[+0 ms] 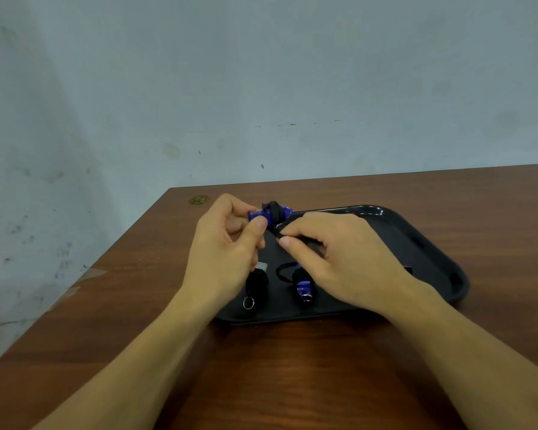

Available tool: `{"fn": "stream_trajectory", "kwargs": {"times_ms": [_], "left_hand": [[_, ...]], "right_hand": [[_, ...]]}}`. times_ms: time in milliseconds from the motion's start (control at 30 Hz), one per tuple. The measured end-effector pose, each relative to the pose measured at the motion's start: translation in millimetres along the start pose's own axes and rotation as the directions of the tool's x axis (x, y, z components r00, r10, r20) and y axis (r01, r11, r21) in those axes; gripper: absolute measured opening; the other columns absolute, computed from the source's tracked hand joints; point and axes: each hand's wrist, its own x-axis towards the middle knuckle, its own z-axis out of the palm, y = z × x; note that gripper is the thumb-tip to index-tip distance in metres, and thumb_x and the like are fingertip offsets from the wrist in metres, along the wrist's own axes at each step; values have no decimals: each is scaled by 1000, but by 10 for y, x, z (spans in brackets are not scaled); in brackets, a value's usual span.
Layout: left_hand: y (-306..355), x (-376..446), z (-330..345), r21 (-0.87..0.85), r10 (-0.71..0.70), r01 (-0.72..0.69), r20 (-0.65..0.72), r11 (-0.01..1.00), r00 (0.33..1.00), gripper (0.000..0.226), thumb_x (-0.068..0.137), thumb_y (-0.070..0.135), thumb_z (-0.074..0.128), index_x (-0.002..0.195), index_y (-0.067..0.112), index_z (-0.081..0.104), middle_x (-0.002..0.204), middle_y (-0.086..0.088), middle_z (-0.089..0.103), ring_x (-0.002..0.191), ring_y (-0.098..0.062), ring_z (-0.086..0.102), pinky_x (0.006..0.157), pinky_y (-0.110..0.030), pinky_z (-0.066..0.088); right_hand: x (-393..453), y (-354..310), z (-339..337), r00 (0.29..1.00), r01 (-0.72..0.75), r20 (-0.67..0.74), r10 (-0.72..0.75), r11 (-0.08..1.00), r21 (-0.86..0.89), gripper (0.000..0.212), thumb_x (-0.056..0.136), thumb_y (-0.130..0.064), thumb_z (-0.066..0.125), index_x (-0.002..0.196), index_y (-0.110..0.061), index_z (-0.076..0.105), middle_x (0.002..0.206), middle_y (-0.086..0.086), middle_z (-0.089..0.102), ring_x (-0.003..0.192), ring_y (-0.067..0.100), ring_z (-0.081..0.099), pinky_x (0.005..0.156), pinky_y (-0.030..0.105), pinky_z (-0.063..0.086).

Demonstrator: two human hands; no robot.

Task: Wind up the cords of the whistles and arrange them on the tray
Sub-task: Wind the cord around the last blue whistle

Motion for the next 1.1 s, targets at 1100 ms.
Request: {"fn": "stream_trajectory", "kwargs": {"times_ms": [1100], "left_hand": [[195, -181, 26, 173, 372, -395, 155, 902, 915, 40, 95, 25, 65, 132, 32, 52, 115, 10, 57, 106, -9, 62, 81, -21, 53]], "right_hand": [[-22, -202, -41, 886, -382, 354, 300, 40, 923, 36, 85, -34, 62, 112, -11, 70, 78, 2, 60, 64, 10, 53, 47, 20, 43]]}}
